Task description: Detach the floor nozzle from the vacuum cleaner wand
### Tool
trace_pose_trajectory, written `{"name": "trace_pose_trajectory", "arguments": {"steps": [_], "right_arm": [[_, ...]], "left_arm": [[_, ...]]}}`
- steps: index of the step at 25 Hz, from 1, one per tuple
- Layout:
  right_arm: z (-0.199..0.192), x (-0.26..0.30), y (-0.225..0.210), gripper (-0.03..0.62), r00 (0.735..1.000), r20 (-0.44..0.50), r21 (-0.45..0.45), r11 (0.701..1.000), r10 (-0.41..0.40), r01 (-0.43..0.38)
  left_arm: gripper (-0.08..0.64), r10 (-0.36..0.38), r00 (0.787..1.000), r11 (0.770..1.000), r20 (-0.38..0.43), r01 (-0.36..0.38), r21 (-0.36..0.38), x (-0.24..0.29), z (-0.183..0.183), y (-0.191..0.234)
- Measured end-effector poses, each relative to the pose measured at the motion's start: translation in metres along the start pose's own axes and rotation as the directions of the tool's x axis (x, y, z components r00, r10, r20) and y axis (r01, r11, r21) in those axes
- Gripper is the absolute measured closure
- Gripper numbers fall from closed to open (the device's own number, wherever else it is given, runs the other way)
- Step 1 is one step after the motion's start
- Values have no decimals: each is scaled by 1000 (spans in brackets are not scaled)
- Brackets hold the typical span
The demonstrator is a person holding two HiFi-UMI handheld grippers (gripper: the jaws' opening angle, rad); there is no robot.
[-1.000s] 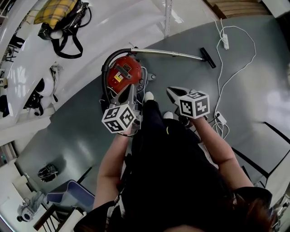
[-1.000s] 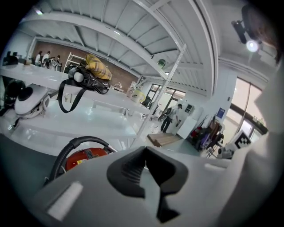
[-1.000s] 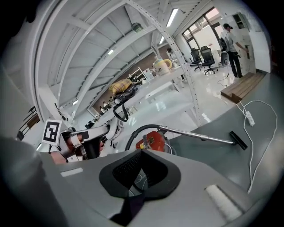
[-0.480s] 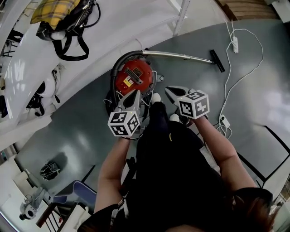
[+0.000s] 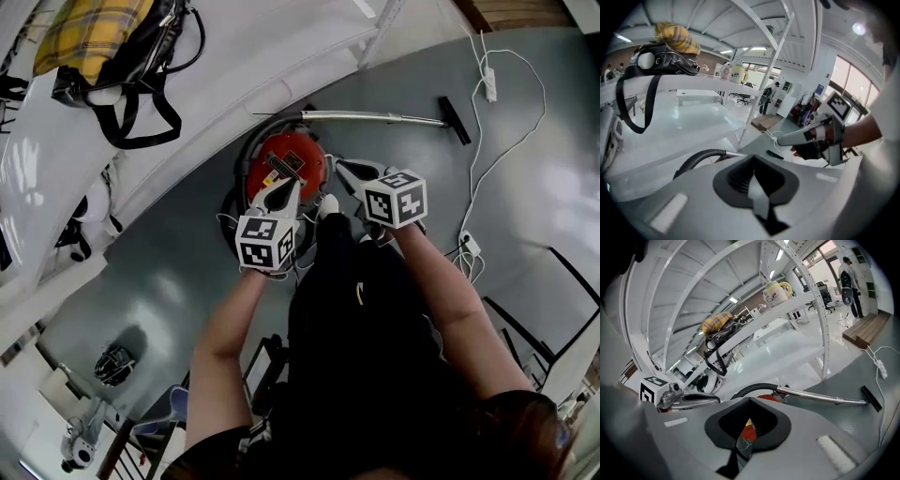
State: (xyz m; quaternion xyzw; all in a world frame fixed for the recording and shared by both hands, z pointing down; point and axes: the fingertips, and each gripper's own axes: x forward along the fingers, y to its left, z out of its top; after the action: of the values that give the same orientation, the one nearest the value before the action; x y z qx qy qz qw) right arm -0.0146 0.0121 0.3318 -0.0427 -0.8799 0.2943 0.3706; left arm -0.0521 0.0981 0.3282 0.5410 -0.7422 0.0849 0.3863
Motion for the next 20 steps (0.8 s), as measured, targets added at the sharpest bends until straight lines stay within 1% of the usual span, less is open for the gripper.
{"name": "trace_pose_trajectory", "arguments": {"steps": [2,4,6,7,9,15,20], "right_arm": [[5,15,-7,595,1000,5,-17,1000,-22,22],[8,28,-13,595,1000,-3,-39,999,-28,28],[8,40,-18,595,1000,-18,-49,999,-15,15],[7,46,-20,595,1000,-27,-51,999,-9,8],[4,57,-29,595,999,-41,-57,998,-10,7],[-5,86,-60,595,999,-43,-48,999,-27,25],[-15,110,-88,595,998,-55,-38,999,-13,11]], "left_arm": [[549,-2,1000,1000,3,2,16,13,5,14],[549,-3,1000,1000,-6,3,-23,27,7,28],[549,-8,1000,997,-11,8,-71,39,6,38],[549,-6,1000,997,-13,5,-75,45,5,41],[549,11,1000,998,-11,-12,-62,55,2,47],[549,108,994,993,-6,-108,-48,82,-10,66],[549,140,989,990,39,-139,-10,104,-4,77]]}}
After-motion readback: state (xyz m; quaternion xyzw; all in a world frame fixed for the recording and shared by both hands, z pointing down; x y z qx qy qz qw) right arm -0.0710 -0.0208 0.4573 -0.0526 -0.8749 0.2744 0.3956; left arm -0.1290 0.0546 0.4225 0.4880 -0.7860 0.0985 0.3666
